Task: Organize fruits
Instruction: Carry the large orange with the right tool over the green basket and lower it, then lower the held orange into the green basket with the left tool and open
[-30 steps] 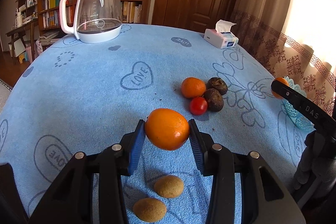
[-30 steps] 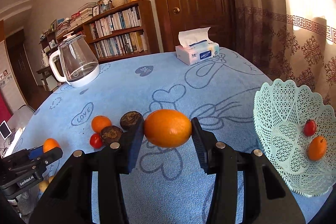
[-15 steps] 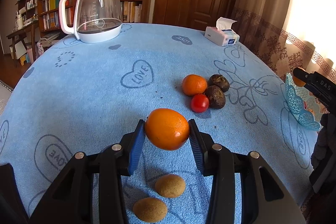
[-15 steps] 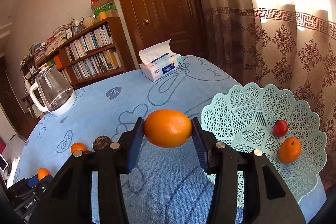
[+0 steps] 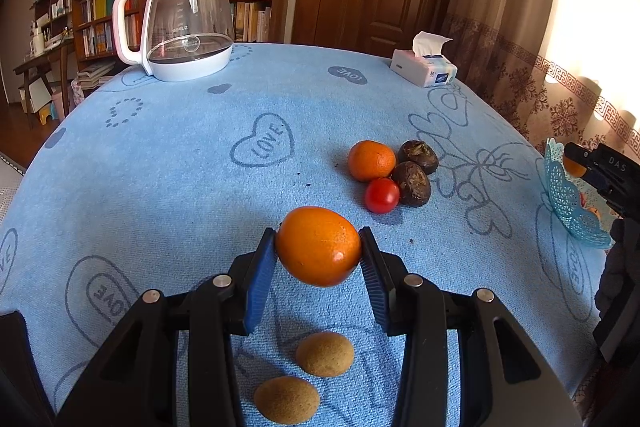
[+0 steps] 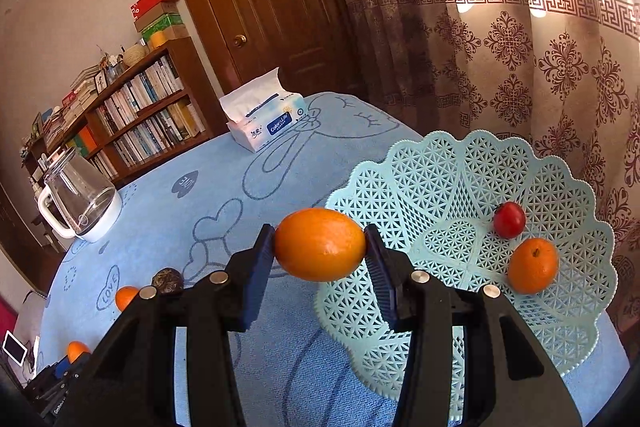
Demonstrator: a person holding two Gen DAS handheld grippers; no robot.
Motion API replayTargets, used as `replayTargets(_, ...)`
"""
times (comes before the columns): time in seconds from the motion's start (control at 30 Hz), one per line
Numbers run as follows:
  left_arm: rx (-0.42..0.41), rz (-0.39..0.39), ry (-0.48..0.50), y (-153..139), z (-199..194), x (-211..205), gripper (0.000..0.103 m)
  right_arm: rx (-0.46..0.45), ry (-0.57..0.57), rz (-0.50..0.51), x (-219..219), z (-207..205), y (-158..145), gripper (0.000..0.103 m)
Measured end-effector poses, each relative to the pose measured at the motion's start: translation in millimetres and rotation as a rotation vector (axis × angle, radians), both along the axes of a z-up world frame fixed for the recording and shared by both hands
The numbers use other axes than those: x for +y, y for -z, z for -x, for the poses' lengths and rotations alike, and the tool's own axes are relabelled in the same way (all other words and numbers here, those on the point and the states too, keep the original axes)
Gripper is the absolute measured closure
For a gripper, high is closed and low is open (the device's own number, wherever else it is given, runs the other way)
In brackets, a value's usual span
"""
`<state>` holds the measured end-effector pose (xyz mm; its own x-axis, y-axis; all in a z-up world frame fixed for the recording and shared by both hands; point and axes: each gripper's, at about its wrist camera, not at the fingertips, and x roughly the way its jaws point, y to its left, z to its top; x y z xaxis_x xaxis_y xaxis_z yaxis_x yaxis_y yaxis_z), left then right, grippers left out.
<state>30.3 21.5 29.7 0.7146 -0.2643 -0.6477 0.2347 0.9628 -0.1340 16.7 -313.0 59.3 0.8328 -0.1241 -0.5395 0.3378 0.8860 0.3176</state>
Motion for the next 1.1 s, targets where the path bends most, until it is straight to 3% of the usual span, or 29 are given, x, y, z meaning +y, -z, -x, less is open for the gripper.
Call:
replayTargets(0.63,0.003,-0.001,-0.002,3,0,1,0.061,0.027,0.068,-0.098,-23,2,12,0.056)
replayTargets(0.8,0.002,-0.001,-0.002,2,0,1,0.061,0.009,0.087,-0.112,-28,6,10,0.047)
replayTargets(1.1,-0.007,-0.010,-0.009,-1,2,1,0.061,-0.025,0.118,-0.114,-40,16,0,0.047)
